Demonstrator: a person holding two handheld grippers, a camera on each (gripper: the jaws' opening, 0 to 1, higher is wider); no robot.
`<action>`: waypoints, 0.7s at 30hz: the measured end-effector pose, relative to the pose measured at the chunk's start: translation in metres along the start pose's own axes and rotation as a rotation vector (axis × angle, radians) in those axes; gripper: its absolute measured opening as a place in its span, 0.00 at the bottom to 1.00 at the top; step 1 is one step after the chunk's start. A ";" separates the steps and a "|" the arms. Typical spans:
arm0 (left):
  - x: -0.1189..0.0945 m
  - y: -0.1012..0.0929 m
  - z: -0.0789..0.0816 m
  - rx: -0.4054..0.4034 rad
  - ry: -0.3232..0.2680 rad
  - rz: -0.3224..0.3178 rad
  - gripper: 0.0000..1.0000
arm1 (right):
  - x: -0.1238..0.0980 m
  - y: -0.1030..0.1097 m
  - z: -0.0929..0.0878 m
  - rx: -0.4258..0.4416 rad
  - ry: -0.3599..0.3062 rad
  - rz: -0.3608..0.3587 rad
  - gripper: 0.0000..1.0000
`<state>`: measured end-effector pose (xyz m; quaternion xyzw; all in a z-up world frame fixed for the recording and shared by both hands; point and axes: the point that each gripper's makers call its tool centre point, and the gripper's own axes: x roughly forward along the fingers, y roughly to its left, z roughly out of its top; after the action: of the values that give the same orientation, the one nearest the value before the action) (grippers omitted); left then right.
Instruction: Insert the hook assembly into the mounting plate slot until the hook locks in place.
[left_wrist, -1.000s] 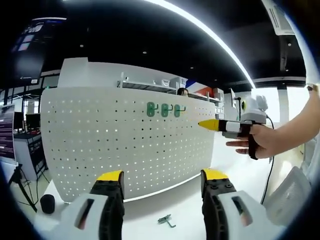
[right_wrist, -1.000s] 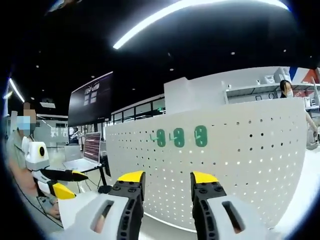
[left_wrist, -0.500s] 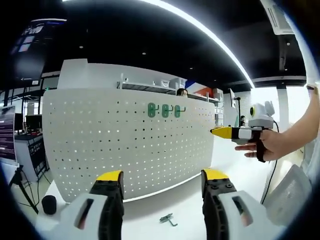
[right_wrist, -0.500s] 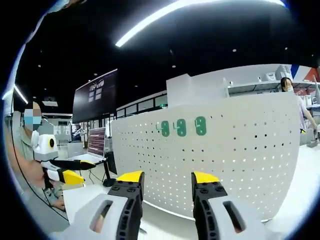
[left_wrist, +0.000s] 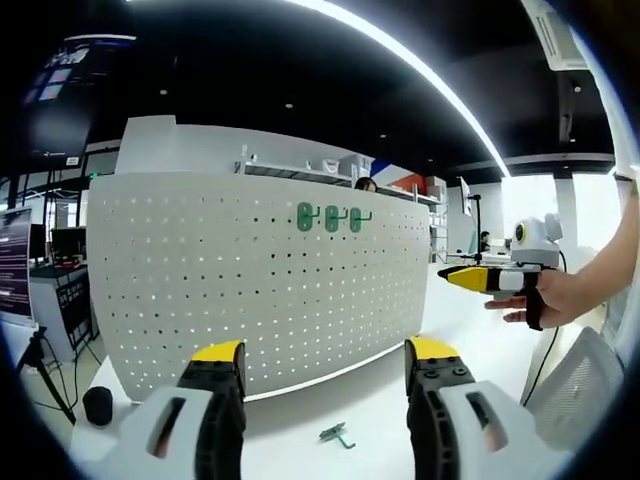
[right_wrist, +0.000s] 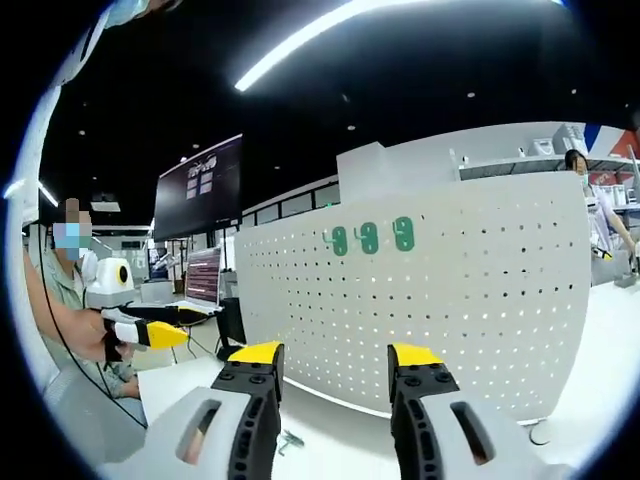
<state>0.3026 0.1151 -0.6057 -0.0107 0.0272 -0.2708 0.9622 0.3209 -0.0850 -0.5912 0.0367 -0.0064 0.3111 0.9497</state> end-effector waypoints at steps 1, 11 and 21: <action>0.000 0.000 -0.001 0.001 0.002 0.000 0.67 | -0.002 0.000 -0.002 0.000 0.002 -0.001 0.40; -0.010 0.002 -0.012 -0.009 0.019 0.007 0.67 | -0.027 0.005 -0.016 0.020 0.021 -0.012 0.41; -0.015 0.005 -0.014 -0.007 0.019 0.008 0.67 | -0.042 0.005 -0.025 0.035 0.030 -0.040 0.42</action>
<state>0.2915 0.1274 -0.6188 -0.0113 0.0372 -0.2669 0.9629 0.2843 -0.1037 -0.6175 0.0486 0.0139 0.2928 0.9548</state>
